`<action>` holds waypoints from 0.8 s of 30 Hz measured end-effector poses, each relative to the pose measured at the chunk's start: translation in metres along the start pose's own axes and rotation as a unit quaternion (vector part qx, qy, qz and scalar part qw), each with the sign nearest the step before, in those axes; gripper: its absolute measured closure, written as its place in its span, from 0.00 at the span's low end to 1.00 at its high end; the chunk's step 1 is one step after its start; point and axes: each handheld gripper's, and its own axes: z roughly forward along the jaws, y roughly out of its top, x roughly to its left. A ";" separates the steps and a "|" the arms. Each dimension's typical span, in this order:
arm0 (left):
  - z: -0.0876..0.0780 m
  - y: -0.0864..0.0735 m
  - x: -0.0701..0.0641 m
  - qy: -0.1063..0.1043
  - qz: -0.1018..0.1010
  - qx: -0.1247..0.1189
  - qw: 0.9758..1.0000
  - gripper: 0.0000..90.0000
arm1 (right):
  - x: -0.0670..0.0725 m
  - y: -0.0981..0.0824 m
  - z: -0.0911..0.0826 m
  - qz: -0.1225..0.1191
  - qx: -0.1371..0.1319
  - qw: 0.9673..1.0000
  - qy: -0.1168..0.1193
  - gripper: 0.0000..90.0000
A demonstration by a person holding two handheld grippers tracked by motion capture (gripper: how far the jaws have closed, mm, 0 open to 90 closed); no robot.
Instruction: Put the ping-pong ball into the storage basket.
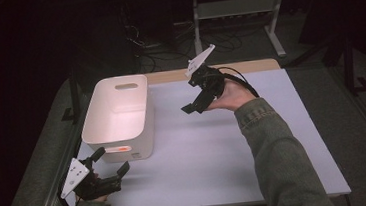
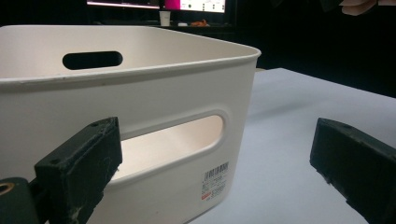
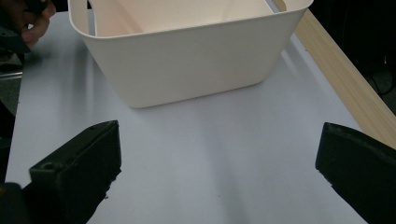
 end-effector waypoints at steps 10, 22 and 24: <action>0.000 0.000 0.000 -0.001 0.000 0.000 1.000 0.02 | -0.002 -0.022 -0.012 0.022 -0.011 1.000 -0.010 0.00; 0.001 0.000 0.000 -0.002 0.001 0.001 1.000 0.02 | -0.002 -0.044 -0.019 0.038 -0.011 0.999 -0.018 0.00; 0.001 0.000 0.000 -0.002 0.001 0.001 1.000 0.02 | -0.002 -0.047 -0.021 0.040 -0.015 0.999 -0.018 0.00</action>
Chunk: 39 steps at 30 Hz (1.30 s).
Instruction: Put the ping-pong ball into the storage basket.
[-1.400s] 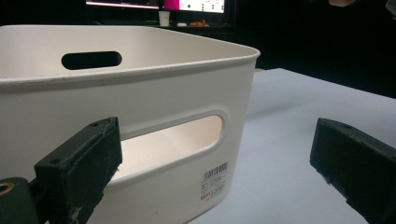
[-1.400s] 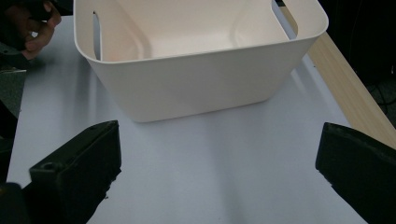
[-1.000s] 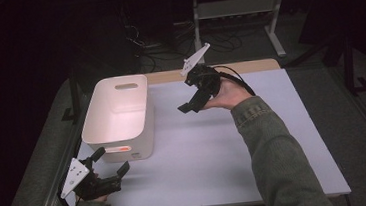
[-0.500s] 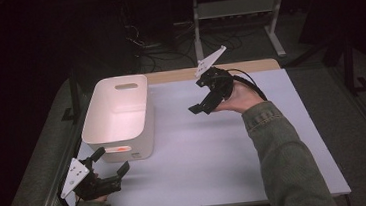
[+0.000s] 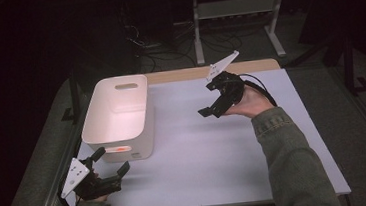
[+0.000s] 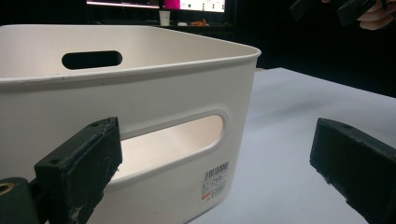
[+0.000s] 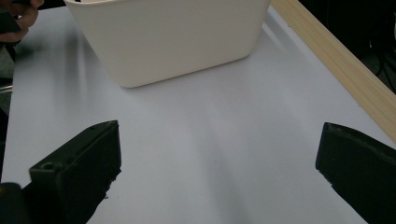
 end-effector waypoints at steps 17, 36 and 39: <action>0.000 0.000 0.000 0.001 0.000 0.000 1.000 0.02 | -0.002 -0.025 -0.012 0.022 -0.017 1.000 -0.015 0.00; 0.000 0.000 0.000 0.002 0.000 -0.001 1.000 0.02 | 0.003 -0.060 -0.022 0.050 -0.038 0.998 -0.026 0.00; 0.000 0.000 0.000 0.002 0.000 -0.001 1.000 0.02 | 0.004 -0.067 -0.021 0.055 -0.036 0.998 -0.026 0.00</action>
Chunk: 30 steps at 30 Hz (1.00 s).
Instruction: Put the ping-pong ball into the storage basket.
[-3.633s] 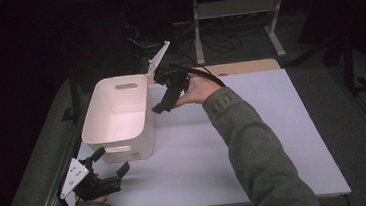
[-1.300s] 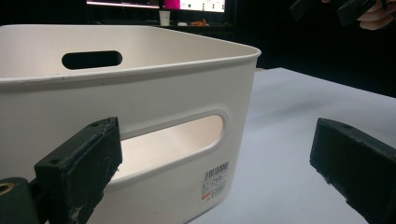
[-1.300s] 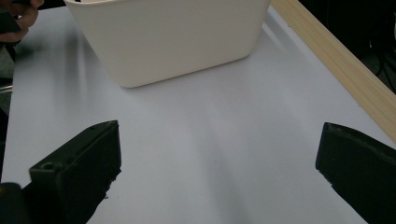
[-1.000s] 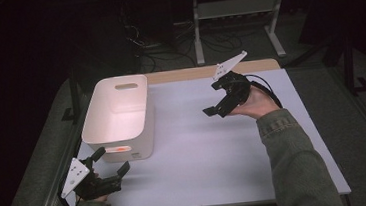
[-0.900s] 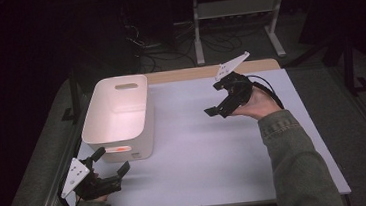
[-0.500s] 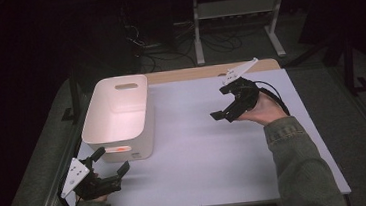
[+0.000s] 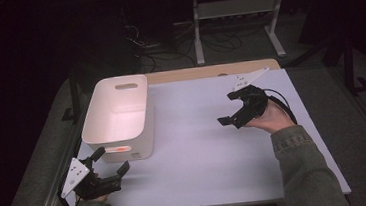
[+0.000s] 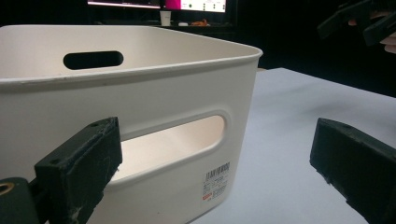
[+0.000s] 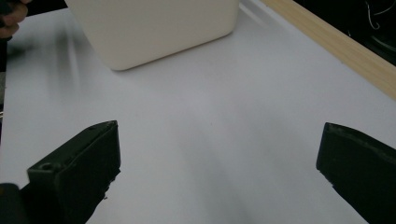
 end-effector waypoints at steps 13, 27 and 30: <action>0.000 0.000 0.000 0.000 0.001 0.000 1.000 0.02 | 0.000 -0.028 -0.001 0.017 -0.008 1.000 -0.008 0.00; 0.000 0.000 0.001 0.004 0.001 0.002 1.000 0.02 | 0.002 -0.052 -0.011 0.036 -0.028 0.999 -0.022 0.00; 0.000 0.000 0.001 0.004 0.002 0.002 1.000 0.02 | 0.003 -0.057 -0.014 0.042 -0.032 0.998 -0.026 0.00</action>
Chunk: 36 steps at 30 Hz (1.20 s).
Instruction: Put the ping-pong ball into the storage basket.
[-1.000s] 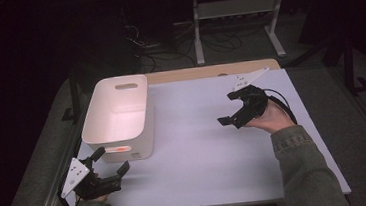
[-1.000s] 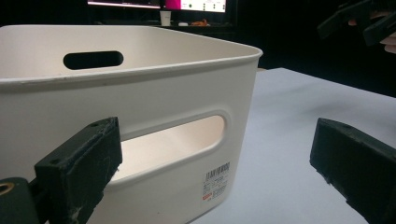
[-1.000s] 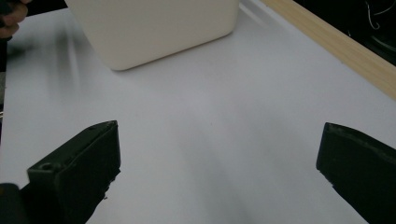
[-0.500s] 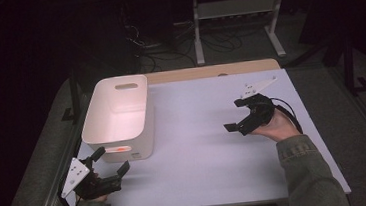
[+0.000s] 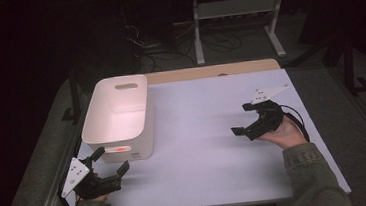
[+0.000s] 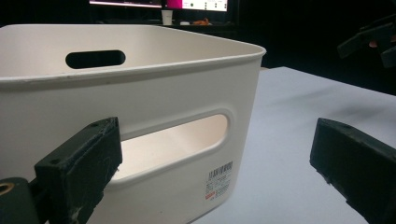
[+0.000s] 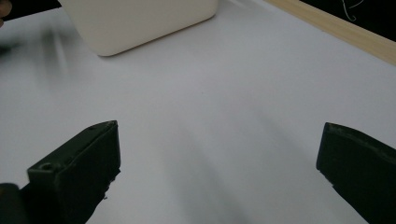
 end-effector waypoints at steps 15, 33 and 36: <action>0.000 0.000 0.000 -0.001 0.001 0.000 1.000 0.02 | 0.002 -0.025 -0.013 0.021 -0.024 0.999 -0.024 0.00; 0.000 0.000 0.000 -0.003 0.001 -0.002 1.000 0.02 | 0.005 -0.058 -0.032 0.041 -0.082 0.993 -0.068 0.00; 0.000 0.001 -0.001 -0.004 0.001 -0.004 1.000 0.02 | 0.006 -0.064 -0.036 0.046 -0.090 0.992 -0.071 0.00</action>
